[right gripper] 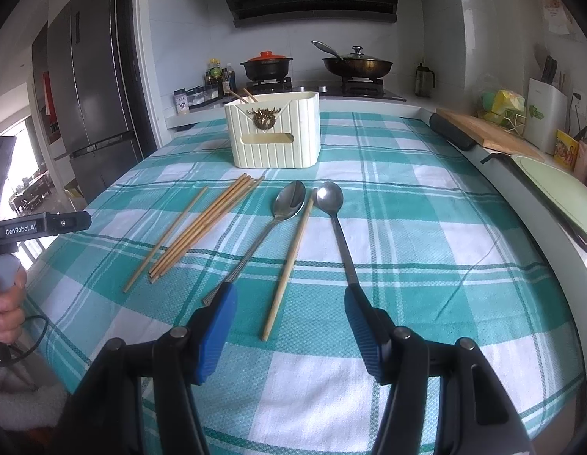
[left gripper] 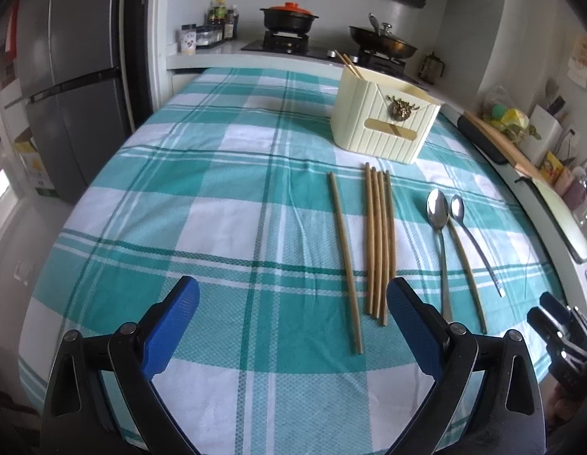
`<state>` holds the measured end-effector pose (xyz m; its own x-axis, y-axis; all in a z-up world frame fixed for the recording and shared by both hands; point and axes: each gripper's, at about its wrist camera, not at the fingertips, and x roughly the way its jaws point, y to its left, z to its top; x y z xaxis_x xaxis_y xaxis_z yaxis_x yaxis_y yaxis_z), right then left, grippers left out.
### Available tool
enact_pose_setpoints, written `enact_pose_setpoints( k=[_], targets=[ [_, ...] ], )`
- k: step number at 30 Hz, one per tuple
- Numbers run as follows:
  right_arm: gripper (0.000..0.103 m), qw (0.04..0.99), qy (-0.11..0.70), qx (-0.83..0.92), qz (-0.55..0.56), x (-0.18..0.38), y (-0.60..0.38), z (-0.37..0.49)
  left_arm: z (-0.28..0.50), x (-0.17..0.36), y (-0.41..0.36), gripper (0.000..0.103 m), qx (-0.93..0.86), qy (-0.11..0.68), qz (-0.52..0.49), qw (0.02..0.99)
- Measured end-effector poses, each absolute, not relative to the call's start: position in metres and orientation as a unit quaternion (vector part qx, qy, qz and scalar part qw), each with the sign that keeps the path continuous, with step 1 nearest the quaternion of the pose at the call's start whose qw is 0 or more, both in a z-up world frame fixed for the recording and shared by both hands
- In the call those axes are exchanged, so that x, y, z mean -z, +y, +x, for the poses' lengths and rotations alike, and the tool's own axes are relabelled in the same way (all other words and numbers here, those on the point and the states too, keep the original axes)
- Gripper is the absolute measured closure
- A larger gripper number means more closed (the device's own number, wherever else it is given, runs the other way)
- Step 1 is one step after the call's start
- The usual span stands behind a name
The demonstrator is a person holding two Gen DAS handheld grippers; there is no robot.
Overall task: Organize utensils
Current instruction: 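Close the left tool on a wooden chopstick while the right tool grasps a steel spoon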
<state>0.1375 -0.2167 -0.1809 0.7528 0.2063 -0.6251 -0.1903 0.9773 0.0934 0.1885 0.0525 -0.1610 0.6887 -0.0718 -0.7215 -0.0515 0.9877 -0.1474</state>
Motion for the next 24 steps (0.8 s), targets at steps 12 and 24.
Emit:
enact_pose_setpoints(
  k=[12, 24],
  targets=[
    [0.043, 0.937, 0.334, -0.102, 0.022, 0.181, -0.223, 0.136, 0.187, 0.160, 0.049, 0.004, 0.006, 0.394, -0.073, 0.916],
    [0.043, 0.944, 0.319, -0.083, 0.006, 0.169, -0.241, 0.141, 0.194, 0.157, 0.058, 0.004, 0.000, 0.396, -0.073, 0.916]
  ],
)
